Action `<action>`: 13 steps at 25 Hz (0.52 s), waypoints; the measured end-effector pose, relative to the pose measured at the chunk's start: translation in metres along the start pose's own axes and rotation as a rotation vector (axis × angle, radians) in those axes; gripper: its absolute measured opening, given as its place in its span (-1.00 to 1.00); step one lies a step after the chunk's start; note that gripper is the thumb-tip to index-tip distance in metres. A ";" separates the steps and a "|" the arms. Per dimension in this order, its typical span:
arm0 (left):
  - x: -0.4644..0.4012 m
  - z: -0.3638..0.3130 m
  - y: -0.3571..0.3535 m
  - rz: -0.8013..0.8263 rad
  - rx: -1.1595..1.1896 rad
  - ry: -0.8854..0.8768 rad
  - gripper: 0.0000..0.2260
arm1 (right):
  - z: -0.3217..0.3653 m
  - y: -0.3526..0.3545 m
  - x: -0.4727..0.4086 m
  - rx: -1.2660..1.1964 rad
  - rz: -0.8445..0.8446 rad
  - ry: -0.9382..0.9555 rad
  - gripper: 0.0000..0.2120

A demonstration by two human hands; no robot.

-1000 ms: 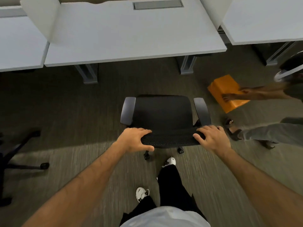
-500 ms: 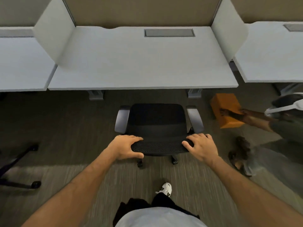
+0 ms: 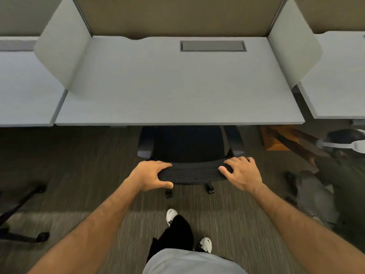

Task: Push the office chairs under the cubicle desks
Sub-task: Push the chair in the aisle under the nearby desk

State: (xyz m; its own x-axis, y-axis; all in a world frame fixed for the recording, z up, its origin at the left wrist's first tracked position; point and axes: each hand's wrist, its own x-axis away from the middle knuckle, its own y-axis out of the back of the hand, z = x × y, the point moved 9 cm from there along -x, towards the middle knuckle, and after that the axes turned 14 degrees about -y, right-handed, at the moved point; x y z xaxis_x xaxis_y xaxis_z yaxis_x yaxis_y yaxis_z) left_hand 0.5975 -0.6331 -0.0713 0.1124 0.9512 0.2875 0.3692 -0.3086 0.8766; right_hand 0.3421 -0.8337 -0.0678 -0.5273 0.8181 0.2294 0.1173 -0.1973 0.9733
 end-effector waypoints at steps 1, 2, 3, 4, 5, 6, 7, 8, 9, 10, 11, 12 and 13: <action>-0.006 0.008 0.007 -0.001 -0.002 0.000 -0.11 | 0.004 0.005 -0.012 -0.006 0.005 -0.006 -0.30; -0.012 0.016 0.013 -0.001 0.014 0.000 -0.08 | 0.008 0.008 -0.022 -0.012 0.020 -0.008 -0.31; -0.017 0.022 0.016 0.002 0.033 -0.004 -0.06 | 0.011 0.010 -0.031 -0.013 0.033 -0.005 -0.30; -0.021 0.028 0.019 0.002 0.045 -0.003 -0.05 | 0.014 0.011 -0.040 -0.015 0.040 -0.002 -0.30; -0.023 0.034 0.021 0.004 0.046 0.002 -0.05 | 0.015 0.012 -0.047 -0.023 0.039 -0.002 -0.29; -0.025 0.039 0.023 0.001 0.045 0.002 -0.05 | 0.018 0.013 -0.054 -0.029 0.039 -0.004 -0.29; -0.028 0.043 0.025 -0.005 0.049 0.000 -0.06 | 0.020 0.013 -0.059 -0.031 0.045 -0.010 -0.29; -0.030 0.047 0.027 -0.013 0.051 0.000 -0.07 | 0.022 0.014 -0.063 -0.028 0.053 -0.015 -0.30; -0.031 0.049 0.029 -0.014 0.048 0.002 -0.07 | 0.024 0.015 -0.067 -0.027 0.064 -0.018 -0.30; -0.032 0.051 0.029 -0.013 0.042 0.004 -0.08 | 0.026 0.016 -0.070 -0.030 0.083 -0.020 -0.29; -0.032 0.052 0.030 -0.014 0.033 0.008 -0.10 | 0.028 0.015 -0.072 -0.033 0.112 -0.024 -0.28; -0.032 0.052 0.030 -0.020 0.019 0.015 -0.11 | 0.030 0.015 -0.074 -0.036 0.150 -0.027 -0.27; -0.030 0.052 0.030 -0.029 0.000 0.026 -0.11 | 0.032 0.014 -0.076 -0.038 0.194 -0.028 -0.26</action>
State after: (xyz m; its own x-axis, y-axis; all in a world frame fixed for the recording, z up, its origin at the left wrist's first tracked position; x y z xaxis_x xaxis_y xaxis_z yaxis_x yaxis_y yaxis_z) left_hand 0.6531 -0.6709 -0.0740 0.0781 0.9591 0.2721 0.3718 -0.2812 0.8847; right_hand 0.4110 -0.8816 -0.0718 -0.4744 0.7774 0.4129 0.1823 -0.3721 0.9101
